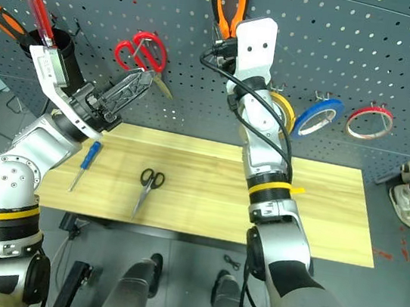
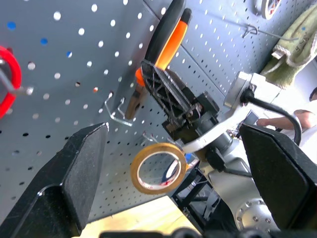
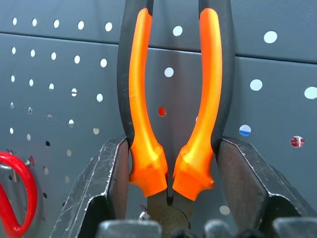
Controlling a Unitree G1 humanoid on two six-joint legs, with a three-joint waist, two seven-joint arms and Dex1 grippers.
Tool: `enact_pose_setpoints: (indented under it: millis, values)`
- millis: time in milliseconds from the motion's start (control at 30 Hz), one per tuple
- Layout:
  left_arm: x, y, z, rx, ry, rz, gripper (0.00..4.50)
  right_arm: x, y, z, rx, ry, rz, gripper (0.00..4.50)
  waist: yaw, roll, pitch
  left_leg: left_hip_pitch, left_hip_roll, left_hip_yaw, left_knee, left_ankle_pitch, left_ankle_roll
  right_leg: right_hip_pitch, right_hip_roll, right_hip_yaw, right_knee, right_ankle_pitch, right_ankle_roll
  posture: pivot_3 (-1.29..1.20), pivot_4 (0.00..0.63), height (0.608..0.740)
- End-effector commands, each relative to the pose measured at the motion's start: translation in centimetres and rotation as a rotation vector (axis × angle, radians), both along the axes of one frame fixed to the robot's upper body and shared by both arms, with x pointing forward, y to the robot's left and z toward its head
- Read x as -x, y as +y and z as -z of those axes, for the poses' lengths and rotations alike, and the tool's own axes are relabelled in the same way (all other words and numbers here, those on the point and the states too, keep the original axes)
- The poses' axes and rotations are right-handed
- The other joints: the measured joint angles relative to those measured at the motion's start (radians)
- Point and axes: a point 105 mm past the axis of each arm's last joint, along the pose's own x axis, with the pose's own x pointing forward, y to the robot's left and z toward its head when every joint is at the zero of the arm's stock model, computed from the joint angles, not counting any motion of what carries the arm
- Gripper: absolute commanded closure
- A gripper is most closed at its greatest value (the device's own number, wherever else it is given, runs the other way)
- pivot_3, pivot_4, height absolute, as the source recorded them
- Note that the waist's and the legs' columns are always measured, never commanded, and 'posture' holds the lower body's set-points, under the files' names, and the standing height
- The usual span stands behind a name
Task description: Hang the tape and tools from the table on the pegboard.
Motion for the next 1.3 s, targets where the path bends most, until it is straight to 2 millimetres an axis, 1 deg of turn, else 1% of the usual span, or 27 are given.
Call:
enact_pose_setpoints:
  millis: [33, 100, 200, 367, 500, 567, 667, 700, 767, 867, 933, 1033, 1100, 1267, 1300]
  values:
    - [0.6, 0.7, -0.7, 0.003, -0.041, 0.004, 0.00, 0.9, -0.1, -2.5, -0.057, -0.079, -0.014, 2.20, 0.001, 0.000, 0.000, 0.000, 0.000, 0.000, 0.000, 0.000, 0.000, 0.000, 0.000, 0.000, 0.000, 0.000, 0.000, 0.19, 0.248, 0.740]
    - [0.7, 0.9, -0.5, 0.001, -0.038, 0.006, 0.00, 1.0, 0.2, -2.6, -0.065, -0.078, -0.031, 2.20, 0.001, 0.000, 0.000, 0.000, 0.000, 0.000, 0.000, 0.001, -0.001, 0.000, 0.000, 0.000, 0.000, 0.000, 0.000, 0.19, 0.246, 0.740]
    - [0.7, 1.0, -0.3, -0.002, -0.038, 0.009, 0.00, 0.8, 0.7, -1.9, -0.065, -0.052, -0.042, 2.20, 0.000, 0.000, 0.000, 0.000, 0.000, -0.001, 0.000, 0.001, -0.001, 0.000, 0.000, 0.000, 0.000, 0.000, 0.000, 0.19, 0.246, 0.740]
    - [0.4, 1.5, -0.4, 0.011, -0.048, -0.012, 0.00, -0.3, 0.7, 0.2, -0.105, 0.049, -0.050, 2.20, 0.001, 0.000, 0.000, 0.000, 0.000, -0.001, 0.000, 0.001, -0.002, 0.000, 0.000, -0.001, 0.000, 0.000, 0.000, 0.19, 0.246, 0.740]
    - [0.5, 1.0, -0.3, -0.008, -0.047, -0.002, 0.00, -0.9, 0.1, 1.6, -0.089, 0.095, -0.017, 2.20, 0.001, 0.000, 0.000, 0.000, 0.000, -0.001, 0.000, 0.001, -0.002, 0.000, 0.000, -0.001, 0.000, 0.000, 0.000, 0.19, 0.246, 0.740]
    - [0.5, 0.9, -0.2, -0.010, -0.045, -0.001, 0.00, -1.0, -0.1, 1.9, -0.078, 0.098, -0.006, 1.17, 0.002, 0.000, 0.000, 0.000, 0.000, -0.001, 0.000, 0.001, -0.002, 0.000, 0.000, -0.001, 0.001, 0.000, 0.000, 0.20, 0.244, 0.740]
    - [0.5, 0.9, 0.0, -0.011, -0.039, 0.005, 0.00, -0.8, -0.2, 2.3, -0.040, 0.090, -0.005, 0.16, 0.002, 0.000, 0.000, 0.000, 0.000, -0.001, 0.000, 0.002, -0.003, 0.000, 0.000, -0.001, 0.001, 0.000, 0.000, 0.18, 0.241, 0.740]
    - [0.5, 0.8, 0.1, -0.013, -0.036, 0.009, 0.00, -0.5, -0.3, 2.4, -0.023, 0.084, -0.007, 0.03, 0.003, 0.000, 0.000, 0.000, 0.000, -0.002, 0.001, 0.002, -0.003, 0.000, 0.000, -0.001, 0.002, 0.000, -0.001, 0.18, 0.241, 0.740]
    - [0.5, 0.8, 0.6, -0.026, -0.025, 0.013, 0.00, 0.1, -0.6, 2.8, 0.005, 0.077, -0.017, 0.03, 0.004, 0.000, 0.000, 0.000, 0.000, -0.002, 0.001, 0.003, -0.004, 0.000, 0.000, -0.002, 0.002, 0.001, -0.001, 0.14, 0.230, 0.740]
    - [0.5, 1.1, 2.2, -0.091, 0.009, 0.006, 0.00, 1.8, -0.8, 3.6, 0.071, 0.081, -0.056, 0.03, -0.001, 0.000, -0.001, 0.000, 0.000, -0.002, 0.001, 0.003, -0.004, 0.000, 0.000, -0.002, 0.002, 0.001, -0.001, 0.08, 0.217, 0.740]
    - [0.6, 1.1, 3.8, -0.162, 0.046, -0.003, 0.00, 3.1, -1.4, 4.4, 0.112, 0.117, -0.095, 0.03, -0.006, 0.000, -0.001, 0.000, 0.000, -0.002, 0.001, 0.003, -0.004, 0.000, 0.000, -0.002, 0.002, 0.001, -0.001, 0.06, 0.219, 0.740]
    - [0.7, 1.2, 6.3, -0.290, 0.102, -0.023, 0.00, 4.9, -2.1, 5.3, 0.154, 0.186, -0.158, 0.03, -0.013, 0.000, -0.002, 0.000, 0.000, -0.002, 0.001, 0.003, -0.004, 0.000, 0.000, -0.002, 0.002, 0.001, -0.001, 0.05, 0.242, 0.740]
    - [0.9, 0.7, 7.8, -0.381, 0.148, -0.044, 0.00, 6.2, -3.0, 6.1, 0.209, 0.232, -0.189, 0.03, -0.019, 0.000, -0.002, 0.000, 0.000, -0.002, 0.001, 0.003, -0.004, 0.000, 0.000, -0.002, 0.003, 0.001, -0.001, 0.05, 0.248, 0.740]
    - [0.6, 0.8, 10.8, -0.532, 0.262, -0.180, 0.00, 8.7, -4.1, 8.3, 0.295, 0.364, -0.307, 0.03, -0.026, 0.000, -0.002, 0.000, 0.001, -0.002, 0.002, 0.003, -0.004, 0.000, 0.000, -0.001, 0.003, 0.001, -0.001, 0.06, 0.282, 0.740]
    - [0.4, 1.1, 11.9, -0.570, 0.301, -0.233, 0.00, 9.4, -4.4, 9.6, 0.334, 0.405, -0.345, 0.03, -0.028, 0.000, -0.002, 0.001, 0.001, -0.002, 0.002, 0.003, -0.004, 0.001, 0.000, -0.001, 0.003, 0.001, -0.001, 0.07, 0.296, 0.740]
